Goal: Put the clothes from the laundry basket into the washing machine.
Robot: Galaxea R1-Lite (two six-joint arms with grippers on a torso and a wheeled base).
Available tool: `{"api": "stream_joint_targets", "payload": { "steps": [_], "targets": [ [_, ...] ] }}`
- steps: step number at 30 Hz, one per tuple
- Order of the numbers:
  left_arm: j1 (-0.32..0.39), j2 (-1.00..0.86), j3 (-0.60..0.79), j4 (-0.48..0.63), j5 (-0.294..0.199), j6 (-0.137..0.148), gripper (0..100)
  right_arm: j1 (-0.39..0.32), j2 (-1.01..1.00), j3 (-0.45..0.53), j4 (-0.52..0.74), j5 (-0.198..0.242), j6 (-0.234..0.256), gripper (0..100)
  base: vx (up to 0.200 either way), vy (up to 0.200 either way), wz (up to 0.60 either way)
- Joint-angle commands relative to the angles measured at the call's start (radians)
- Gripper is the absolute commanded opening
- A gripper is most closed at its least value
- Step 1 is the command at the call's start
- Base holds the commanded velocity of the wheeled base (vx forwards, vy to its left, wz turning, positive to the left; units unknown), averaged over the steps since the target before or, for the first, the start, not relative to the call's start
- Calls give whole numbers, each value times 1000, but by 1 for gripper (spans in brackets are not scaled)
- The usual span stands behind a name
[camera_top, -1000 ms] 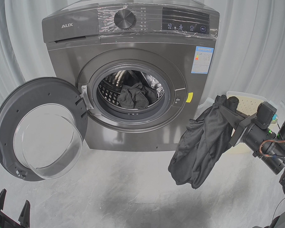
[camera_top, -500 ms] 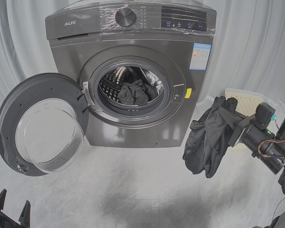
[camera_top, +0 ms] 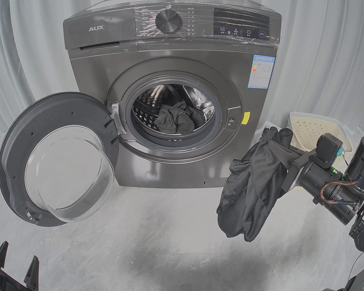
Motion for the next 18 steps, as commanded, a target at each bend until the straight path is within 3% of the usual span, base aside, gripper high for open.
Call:
{"api": "stream_joint_targets", "payload": {
  "steps": [1, 4, 10, 12, 14, 15, 18],
  "targets": [
    [1, -17, 16, -2, 4, 4, 100, 5, 30, -15, 0, 0, 0, 0, 0, 200, 0],
    [-1, -17, 16, 0, 4, 11, 100, 12, 51, -27, 2, 6, -3, 0, 0, 0, 0],
    [1, -17, 18, 0, 0, 16, 100, 47, 97, -141, 2, 7, 0, 0, 0, 0, 0],
    [2, -17, 16, -2, -4, 53, 100, 68, 117, -191, 3, 1, 1, 0, 0, 0, 0],
    [2, -17, 18, -3, -8, 63, 100, 70, 125, -202, 2, 0, 1, 0, 0, 0, 0],
    [2, -17, 18, -5, -33, 71, 100, 71, 136, -206, 2, -2, 1, 0, 0, 0, 0],
    [2, -17, 7, -19, -54, 59, 100, 71, 150, -220, 2, -3, 1, 0, 0, 0, 0]
  ]
}}
